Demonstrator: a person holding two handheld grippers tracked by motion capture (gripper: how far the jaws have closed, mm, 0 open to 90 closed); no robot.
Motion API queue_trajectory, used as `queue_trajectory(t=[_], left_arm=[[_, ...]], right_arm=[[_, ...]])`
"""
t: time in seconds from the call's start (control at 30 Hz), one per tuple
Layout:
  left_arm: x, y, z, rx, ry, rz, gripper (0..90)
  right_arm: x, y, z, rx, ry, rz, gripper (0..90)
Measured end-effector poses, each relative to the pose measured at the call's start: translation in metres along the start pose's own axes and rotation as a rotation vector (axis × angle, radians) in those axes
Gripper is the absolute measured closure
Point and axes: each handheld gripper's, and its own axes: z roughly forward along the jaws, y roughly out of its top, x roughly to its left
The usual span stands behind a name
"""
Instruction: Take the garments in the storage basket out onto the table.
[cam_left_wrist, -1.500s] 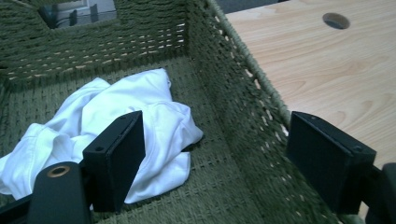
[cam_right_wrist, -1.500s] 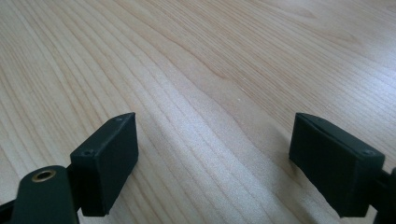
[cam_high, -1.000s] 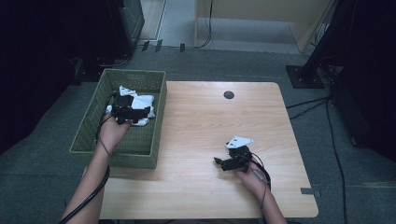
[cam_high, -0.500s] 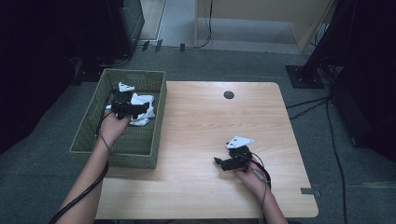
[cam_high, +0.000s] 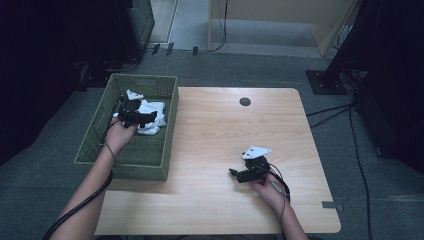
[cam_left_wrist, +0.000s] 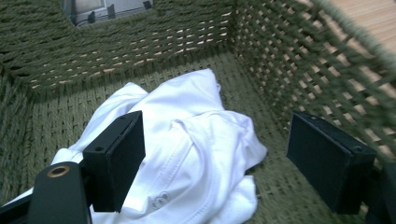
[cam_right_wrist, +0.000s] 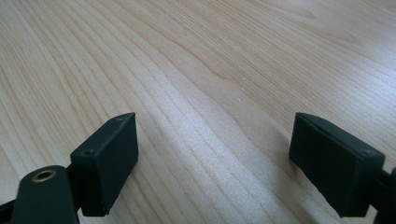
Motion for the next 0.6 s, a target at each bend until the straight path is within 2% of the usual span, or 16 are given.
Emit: queue_trajectory(t=[0.2, 0.37, 0.6], left_arm=[[0.008, -0.003, 0.007, -0.008, -0.008, -0.042, 20.2], [0.009, -0.008, 0.015, -0.001, 0.026, -0.004, 20.2], [0.014, -0.009, 0.019, -0.008, 0.018, -0.020, 20.2]], right_arm=[[0.000, 0.000, 0.000, 0.000, 0.000, 0.000, 16.0], [0.000, 0.000, 0.000, 0.000, 0.000, 0.001, 16.0], [0.000, 0.000, 0.000, 0.000, 0.001, 0.001, 16.0]])
